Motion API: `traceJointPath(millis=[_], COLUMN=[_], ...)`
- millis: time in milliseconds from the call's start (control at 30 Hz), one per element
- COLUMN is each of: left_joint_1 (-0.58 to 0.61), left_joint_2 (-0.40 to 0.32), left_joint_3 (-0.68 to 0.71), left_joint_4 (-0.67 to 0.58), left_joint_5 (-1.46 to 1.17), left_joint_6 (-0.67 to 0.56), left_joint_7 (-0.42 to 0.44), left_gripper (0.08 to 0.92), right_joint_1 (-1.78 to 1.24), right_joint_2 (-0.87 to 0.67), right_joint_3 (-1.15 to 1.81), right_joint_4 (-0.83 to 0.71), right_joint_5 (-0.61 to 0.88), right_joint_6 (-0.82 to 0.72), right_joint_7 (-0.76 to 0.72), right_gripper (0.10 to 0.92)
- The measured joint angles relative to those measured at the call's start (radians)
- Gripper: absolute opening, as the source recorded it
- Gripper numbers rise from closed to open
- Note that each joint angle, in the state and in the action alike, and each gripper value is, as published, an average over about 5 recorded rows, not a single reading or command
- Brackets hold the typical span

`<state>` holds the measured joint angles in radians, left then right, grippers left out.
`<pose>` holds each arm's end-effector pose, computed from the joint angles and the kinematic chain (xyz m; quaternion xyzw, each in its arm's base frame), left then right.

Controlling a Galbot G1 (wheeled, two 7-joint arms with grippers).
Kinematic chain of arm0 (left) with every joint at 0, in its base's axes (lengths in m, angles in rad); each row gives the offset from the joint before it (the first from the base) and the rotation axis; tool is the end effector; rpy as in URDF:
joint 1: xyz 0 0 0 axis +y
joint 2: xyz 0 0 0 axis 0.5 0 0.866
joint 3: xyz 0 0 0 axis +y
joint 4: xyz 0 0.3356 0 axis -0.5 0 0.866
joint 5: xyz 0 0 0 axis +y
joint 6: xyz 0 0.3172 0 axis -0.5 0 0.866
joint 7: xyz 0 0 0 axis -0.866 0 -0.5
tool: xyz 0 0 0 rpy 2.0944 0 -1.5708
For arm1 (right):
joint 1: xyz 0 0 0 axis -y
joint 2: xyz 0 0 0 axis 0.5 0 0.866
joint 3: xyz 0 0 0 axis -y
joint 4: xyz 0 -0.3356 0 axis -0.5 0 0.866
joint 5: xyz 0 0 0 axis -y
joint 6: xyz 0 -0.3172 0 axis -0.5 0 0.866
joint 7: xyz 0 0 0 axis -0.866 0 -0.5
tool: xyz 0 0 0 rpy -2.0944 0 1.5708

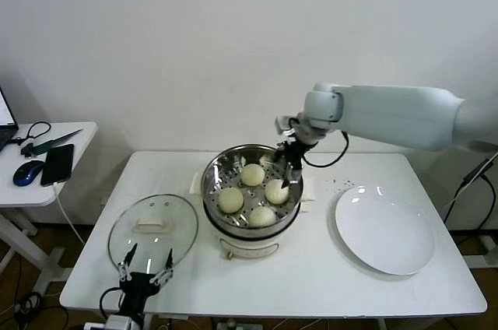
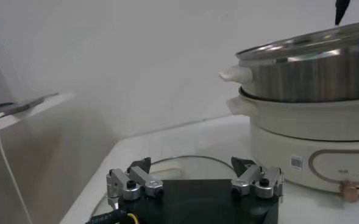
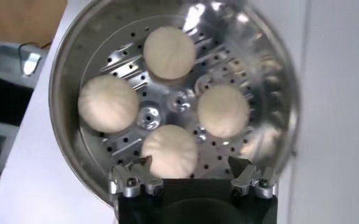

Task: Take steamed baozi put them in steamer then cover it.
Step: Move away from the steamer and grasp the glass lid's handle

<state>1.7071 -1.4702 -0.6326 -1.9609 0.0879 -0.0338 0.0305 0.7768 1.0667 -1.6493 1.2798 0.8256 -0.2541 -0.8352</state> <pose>0.1012 0.0533 -0.3452 -0.0008 -0.9867 -0.1126 0.1173 0.5218 0.0132 -0.0427 0.5649 -0.5760 0.5007 0.3138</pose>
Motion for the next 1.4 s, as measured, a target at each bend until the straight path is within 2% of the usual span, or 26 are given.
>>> traceJointPath(millis=[300,700,1000,1400], left_joint_1=[-0.014,-0.045,-0.069,-0.086], left_joint_2=[-0.009,-0.031,-0.031,0.030], left_joint_3=[-0.016,-0.035,-0.060,-0.052], left_joint_4=[-0.007,-0.029,-0.053,-0.072], left_joint_5=[0.038,0.139,0.346,0.927], left_joint_6=[-0.007,0.018,0.022,0.035], left_joint_7=[-0.005,-0.039,-0.065,-0.043], left_gripper=[0.823,0.823,0.823,0.823], right_joint_1=[-0.133,-0.644,-1.121,-1.622], right_joint_2=[-0.193,-0.382,-0.406,-0.289], right_joint_3=[0.223,0.818,1.324,1.825], right_joint_4=[0.045,0.128,0.222,0.335], right_joint_5=[0.022,-0.001,-0.055,-0.168], right_joint_6=[0.142,0.281,0.288,0.260], right_joint_7=[0.125,0.308,0.404,0.500], right_gripper=[0.823,0.823,0.823,0.823])
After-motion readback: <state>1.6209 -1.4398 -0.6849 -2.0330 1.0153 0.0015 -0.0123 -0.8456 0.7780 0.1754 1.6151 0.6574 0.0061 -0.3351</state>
